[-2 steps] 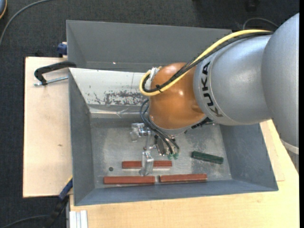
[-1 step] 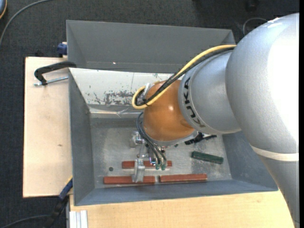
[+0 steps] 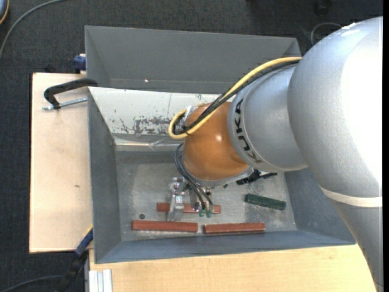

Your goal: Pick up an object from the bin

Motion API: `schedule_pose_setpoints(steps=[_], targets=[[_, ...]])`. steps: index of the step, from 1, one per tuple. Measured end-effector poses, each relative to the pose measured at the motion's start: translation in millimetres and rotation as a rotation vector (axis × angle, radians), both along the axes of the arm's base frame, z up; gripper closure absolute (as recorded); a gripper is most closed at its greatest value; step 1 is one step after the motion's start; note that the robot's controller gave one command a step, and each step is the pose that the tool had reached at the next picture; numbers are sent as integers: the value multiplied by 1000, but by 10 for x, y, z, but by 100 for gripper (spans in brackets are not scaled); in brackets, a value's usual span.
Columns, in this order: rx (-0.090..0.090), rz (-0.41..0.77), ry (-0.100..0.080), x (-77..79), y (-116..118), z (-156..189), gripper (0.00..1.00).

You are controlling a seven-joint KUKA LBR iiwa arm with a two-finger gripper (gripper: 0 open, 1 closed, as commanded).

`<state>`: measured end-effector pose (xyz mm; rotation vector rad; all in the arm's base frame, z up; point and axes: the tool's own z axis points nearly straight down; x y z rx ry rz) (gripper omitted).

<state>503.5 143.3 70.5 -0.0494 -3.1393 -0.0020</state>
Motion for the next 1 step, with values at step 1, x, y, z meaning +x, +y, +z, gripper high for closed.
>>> schedule_pose_setpoints(steps=[1], targets=[[1, 150, -17, 64, -303, 1772, 100]])
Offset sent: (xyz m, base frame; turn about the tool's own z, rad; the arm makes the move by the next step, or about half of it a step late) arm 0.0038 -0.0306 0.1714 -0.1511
